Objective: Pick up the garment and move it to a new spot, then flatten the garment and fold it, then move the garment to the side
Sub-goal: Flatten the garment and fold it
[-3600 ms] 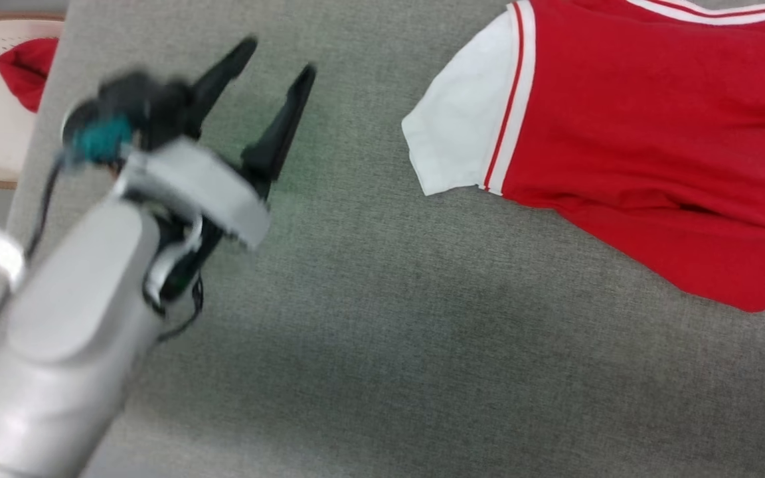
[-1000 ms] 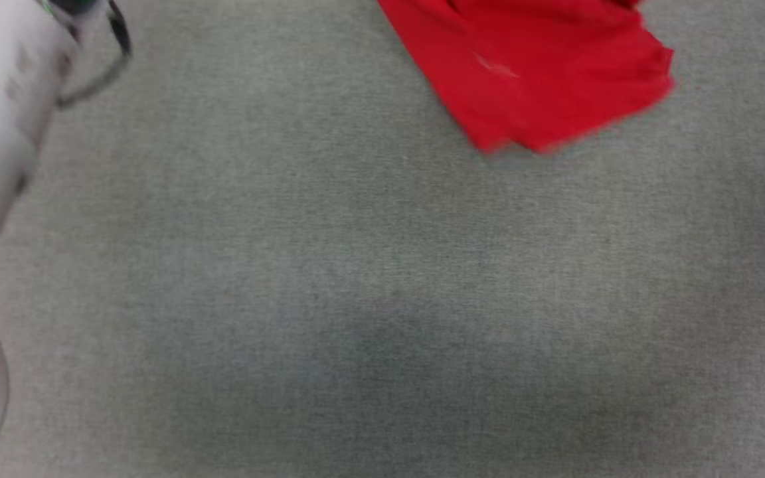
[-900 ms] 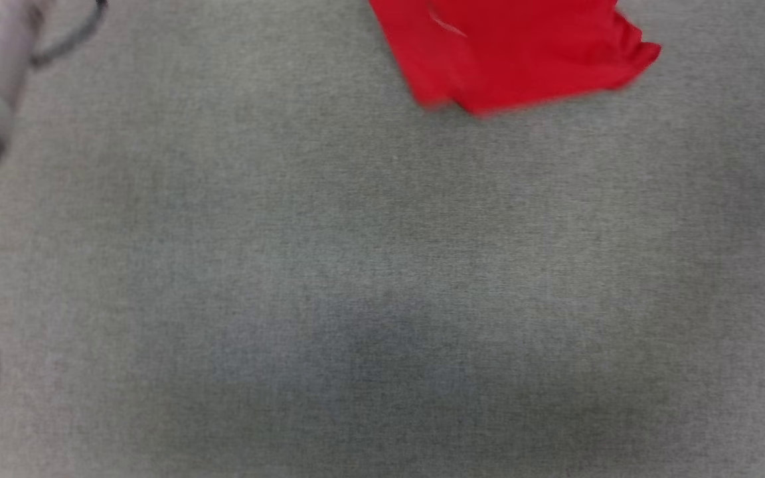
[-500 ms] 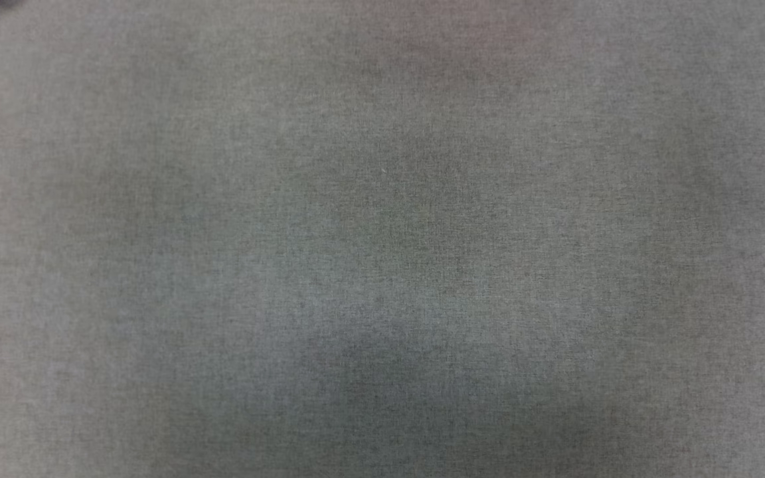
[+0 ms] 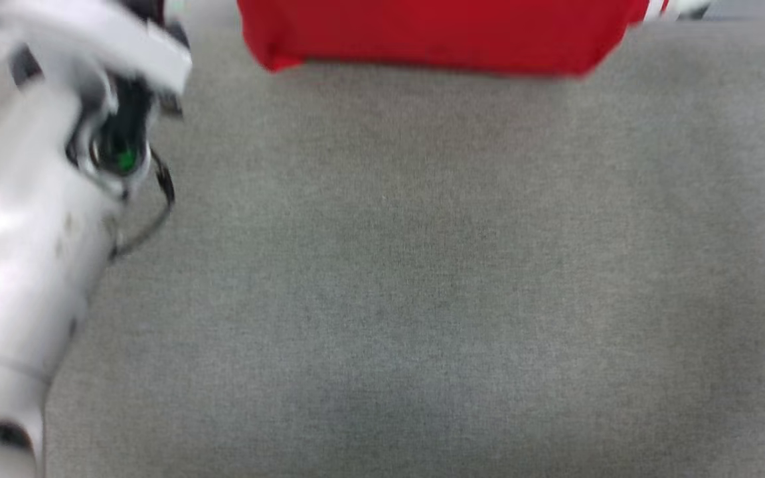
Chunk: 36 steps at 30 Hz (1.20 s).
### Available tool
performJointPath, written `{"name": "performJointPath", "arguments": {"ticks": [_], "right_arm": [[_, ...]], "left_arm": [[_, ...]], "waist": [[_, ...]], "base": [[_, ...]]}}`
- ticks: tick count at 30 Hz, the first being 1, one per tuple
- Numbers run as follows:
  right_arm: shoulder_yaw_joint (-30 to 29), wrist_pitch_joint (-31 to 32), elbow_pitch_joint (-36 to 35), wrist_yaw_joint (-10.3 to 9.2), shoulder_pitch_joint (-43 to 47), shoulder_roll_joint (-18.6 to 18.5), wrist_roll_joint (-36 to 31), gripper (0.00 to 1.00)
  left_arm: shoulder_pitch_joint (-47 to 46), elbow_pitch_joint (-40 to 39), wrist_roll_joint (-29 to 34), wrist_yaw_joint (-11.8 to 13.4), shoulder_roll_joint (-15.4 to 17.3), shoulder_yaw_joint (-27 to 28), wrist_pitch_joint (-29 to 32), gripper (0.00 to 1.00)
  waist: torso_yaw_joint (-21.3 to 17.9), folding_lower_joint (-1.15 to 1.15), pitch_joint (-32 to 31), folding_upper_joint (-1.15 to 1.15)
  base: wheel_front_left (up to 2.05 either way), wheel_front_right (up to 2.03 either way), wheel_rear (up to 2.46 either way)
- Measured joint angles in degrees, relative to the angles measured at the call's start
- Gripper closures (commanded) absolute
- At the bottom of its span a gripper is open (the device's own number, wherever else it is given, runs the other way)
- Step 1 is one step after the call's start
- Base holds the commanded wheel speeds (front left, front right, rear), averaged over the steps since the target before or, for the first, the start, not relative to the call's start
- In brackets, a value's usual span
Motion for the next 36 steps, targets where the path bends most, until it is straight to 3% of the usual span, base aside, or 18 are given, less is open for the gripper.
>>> {"name": "performJointPath", "arguments": {"ticks": [7, 13, 19, 22, 30, 36], "right_arm": [[1.24, 5.21, -15.46, 0.0, 17.99, -6.66, 9.93, 1.0], [-2.15, 10.26, -24.81, 0.0, 33.13, -9.29, 14.85, 1.0], [-5.44, 14.95, -31.4, 0.01, 43.14, -9.84, 14.55, 1.0], [-8.82, 19.03, -38.24, 0.02, 50.83, -10.54, 13.79, 1.0], [-15.48, 29.93, -52.94, 0.0, 65.98, -11.01, 11.72, 1.0], [-19.6, 35.89, -60.57, 0.0, 72.55, -9.27, 10.74, 1.0]], "left_arm": [[18.2, -10.13, -0.12, 0.0, 2.66, 5.91, 0.0, 1.0], [32.83, -16.92, 0.27, -0.01, 3.02, 9.56, 0.01, 1.0], [44.54, -22.45, 0.52, -0.01, 4.03, 12.71, 0.04, 1.0], [51.88, -25.4, 0.88, -0.01, 4.47, 15.29, 0.04, 1.0], [61.0, -29.85, 3.22, 0.01, 5.86, 15.72, 0.02, 1.0], [64.07, -32.66, 3.63, 0.54, 7.01, 17.16, 0.01, 1.0]], "waist": [[0.1, 0.0, -3.74, 0.0], [-0.05, 0.0, -6.82, 0.0], [-0.91, 0.0, -8.98, 0.0], [-1.35, 0.0, -10.02, 0.0], [-1.27, 0.0, -10.01, 0.0], [-1.28, 0.0, -9.37, 0.0]], "base": [[0.0, 0.0, 0.0], [0.0, 0.0, 0.0], [0.0, 0.0, 0.0], [0.0, 0.0, 0.0], [0.0, 0.0, 0.0], [0.0, 0.0, 0.0]]}}
